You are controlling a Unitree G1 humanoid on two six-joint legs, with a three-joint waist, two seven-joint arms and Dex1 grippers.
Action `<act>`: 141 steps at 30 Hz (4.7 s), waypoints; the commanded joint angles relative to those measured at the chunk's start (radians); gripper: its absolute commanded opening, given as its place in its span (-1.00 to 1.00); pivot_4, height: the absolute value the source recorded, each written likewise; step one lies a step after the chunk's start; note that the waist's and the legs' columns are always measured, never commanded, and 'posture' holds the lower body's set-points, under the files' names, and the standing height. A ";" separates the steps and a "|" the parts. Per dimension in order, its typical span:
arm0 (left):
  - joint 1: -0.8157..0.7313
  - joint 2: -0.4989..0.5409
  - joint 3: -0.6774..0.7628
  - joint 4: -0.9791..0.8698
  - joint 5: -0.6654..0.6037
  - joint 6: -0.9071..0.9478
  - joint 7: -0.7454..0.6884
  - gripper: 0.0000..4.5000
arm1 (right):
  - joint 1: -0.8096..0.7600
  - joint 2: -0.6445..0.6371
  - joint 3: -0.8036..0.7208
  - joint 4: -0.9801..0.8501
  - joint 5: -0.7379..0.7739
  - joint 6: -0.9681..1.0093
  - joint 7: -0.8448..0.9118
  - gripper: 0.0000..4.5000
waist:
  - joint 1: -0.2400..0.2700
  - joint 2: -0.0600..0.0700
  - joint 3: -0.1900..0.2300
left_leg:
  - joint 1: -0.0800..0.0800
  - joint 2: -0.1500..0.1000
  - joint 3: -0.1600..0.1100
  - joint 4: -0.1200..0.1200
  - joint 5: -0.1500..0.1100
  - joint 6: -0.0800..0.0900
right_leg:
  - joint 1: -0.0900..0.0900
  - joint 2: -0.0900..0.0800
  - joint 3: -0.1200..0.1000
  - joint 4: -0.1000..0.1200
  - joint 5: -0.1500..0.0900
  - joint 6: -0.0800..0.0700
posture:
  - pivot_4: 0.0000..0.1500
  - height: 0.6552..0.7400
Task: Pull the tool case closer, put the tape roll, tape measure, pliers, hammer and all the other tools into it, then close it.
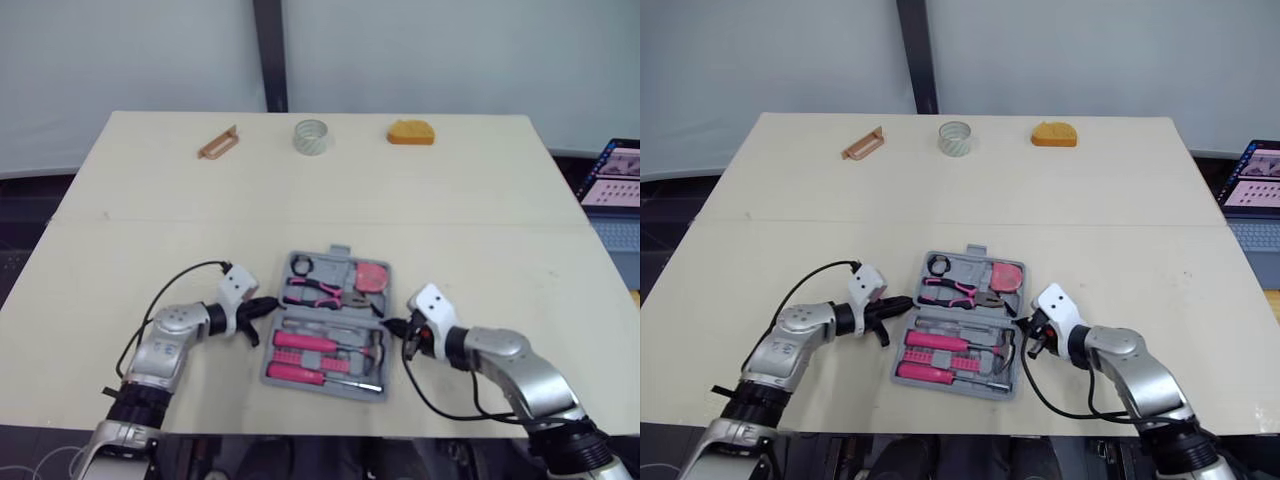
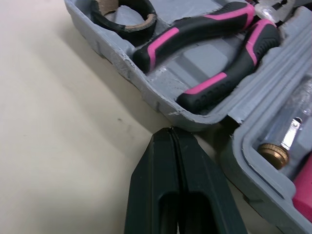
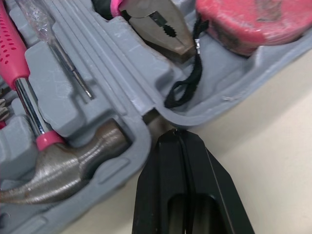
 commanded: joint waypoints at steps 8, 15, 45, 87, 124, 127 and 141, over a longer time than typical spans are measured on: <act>0.084 0.033 -0.059 -0.135 -0.036 0.111 -0.087 -0.98 | -0.014 0.008 0.020 -0.027 0.004 -0.007 0.042 -1.00 | -0.007 0.001 0.000 | 0.000 0.000 0.000 -0.001 0.000 0.000 | 0.000 0.000 0.000 0.000 0.000 0.000 | 1.00 1.00; 0.099 0.052 -0.050 -0.159 -0.037 0.127 -0.087 -0.98 | 0.018 -0.014 0.033 -0.073 0.018 0.018 0.085 -1.00 | -0.013 0.001 0.000 | 0.000 0.000 0.000 -0.001 0.000 0.000 | 0.000 0.000 0.000 0.000 0.000 0.000 | 1.00 1.00; 0.228 0.148 -0.070 -0.297 -0.099 0.223 -0.126 -0.98 | 0.087 -0.055 0.029 -0.156 0.047 0.063 0.114 -1.00 | -0.022 0.001 -0.001 | 0.001 0.001 0.000 -0.003 0.000 0.000 | 0.000 0.000 0.001 -0.002 0.000 0.000 | 1.00 1.00; 0.241 0.337 0.161 -0.380 -0.240 0.219 -0.230 -1.00 | 0.062 -0.156 -0.185 -0.099 0.248 0.210 0.194 -0.21 | -0.020 0.002 0.000 | 0.000 0.001 0.000 -0.003 0.000 0.000 | 0.000 0.000 0.000 -0.003 0.000 0.000 | 1.00 1.00; 0.444 0.394 -0.121 -0.461 -0.142 0.117 -0.214 -1.00 | -0.298 0.183 -0.258 0.218 0.497 0.606 0.035 0.94 | -0.027 0.011 -0.003 | 0.002 0.001 0.003 -0.007 0.000 0.000 | -0.001 0.000 0.003 -0.002 0.000 0.000 | 1.00 1.00; 0.454 0.400 -0.112 -0.463 -0.142 0.113 -0.214 -1.00 | -0.288 0.174 -0.257 0.197 0.514 0.591 0.069 0.94 | -0.027 0.012 -0.004 | 0.002 0.001 0.003 -0.008 0.000 0.000 | -0.002 0.000 0.003 -0.002 0.000 0.000 | 1.00 1.00; 0.437 0.387 -0.095 -0.443 -0.151 0.115 -0.198 -1.00 | -0.256 0.092 -0.197 0.142 0.503 0.475 0.207 0.94 | -0.034 0.013 -0.004 | 0.004 0.002 0.005 -0.012 0.000 0.000 | -0.002 0.000 0.004 -0.002 0.000 0.000 | 1.00 1.00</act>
